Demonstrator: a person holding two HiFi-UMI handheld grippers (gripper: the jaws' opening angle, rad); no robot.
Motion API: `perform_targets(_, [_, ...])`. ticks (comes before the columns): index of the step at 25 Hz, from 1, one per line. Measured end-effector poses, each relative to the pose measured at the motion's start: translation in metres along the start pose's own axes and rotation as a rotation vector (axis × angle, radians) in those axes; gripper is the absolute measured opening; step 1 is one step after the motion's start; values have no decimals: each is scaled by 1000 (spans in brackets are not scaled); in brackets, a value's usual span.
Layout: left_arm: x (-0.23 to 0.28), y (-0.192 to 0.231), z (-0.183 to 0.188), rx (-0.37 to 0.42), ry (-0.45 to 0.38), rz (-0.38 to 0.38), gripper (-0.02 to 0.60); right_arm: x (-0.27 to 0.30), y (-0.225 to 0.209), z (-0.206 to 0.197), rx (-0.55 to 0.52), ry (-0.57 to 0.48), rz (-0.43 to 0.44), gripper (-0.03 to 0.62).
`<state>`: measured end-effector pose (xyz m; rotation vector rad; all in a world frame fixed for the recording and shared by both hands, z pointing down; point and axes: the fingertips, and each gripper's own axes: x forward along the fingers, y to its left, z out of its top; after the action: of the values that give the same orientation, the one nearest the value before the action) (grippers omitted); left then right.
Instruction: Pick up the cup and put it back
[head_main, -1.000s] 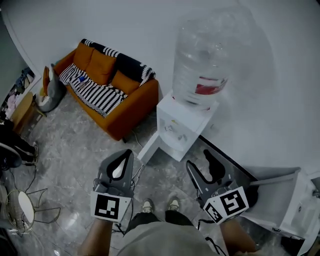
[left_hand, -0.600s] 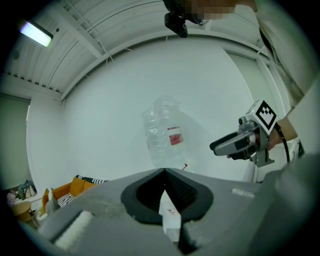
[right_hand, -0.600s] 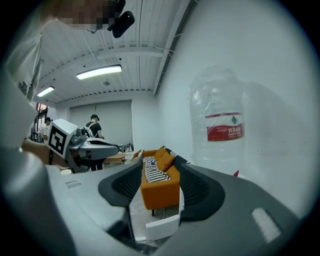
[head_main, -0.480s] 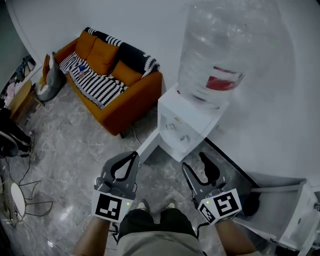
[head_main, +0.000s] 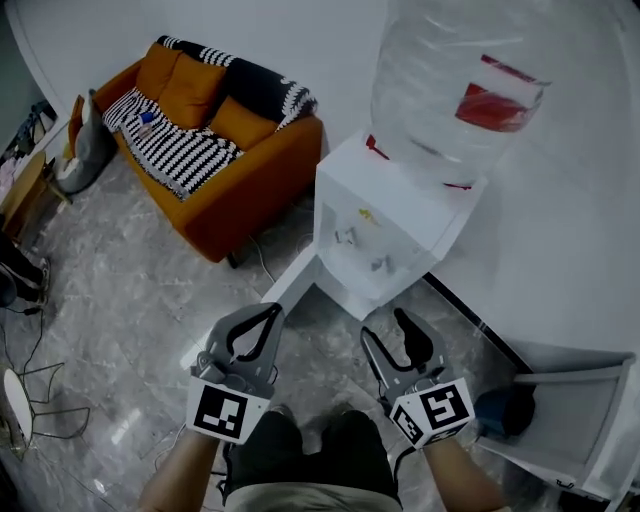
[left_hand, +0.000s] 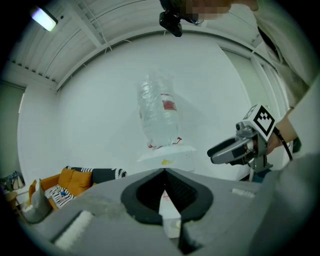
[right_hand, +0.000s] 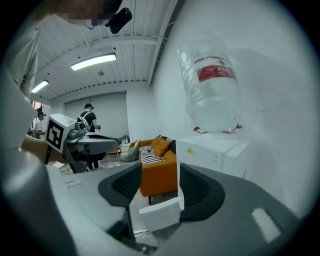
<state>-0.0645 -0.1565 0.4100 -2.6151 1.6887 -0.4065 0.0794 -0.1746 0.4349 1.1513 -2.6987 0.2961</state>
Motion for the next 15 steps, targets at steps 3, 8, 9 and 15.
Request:
perform_targets(3, [15,-3,-45,-3,9,-7,2,17,-9,-42,12,10,-14,242])
perform_targets(8, [40,-11,-118,-2,6,-24,2,47,-25,-111,16,15,-30,242])
perform_targets(9, [45,-12,-132,-1,2,-28,2,53,-28,-126,17,17,-31,244])
perform_targets(15, [75,-23,-216,12,-6,-45,2,87,-31,-207,6,22,-3,242])
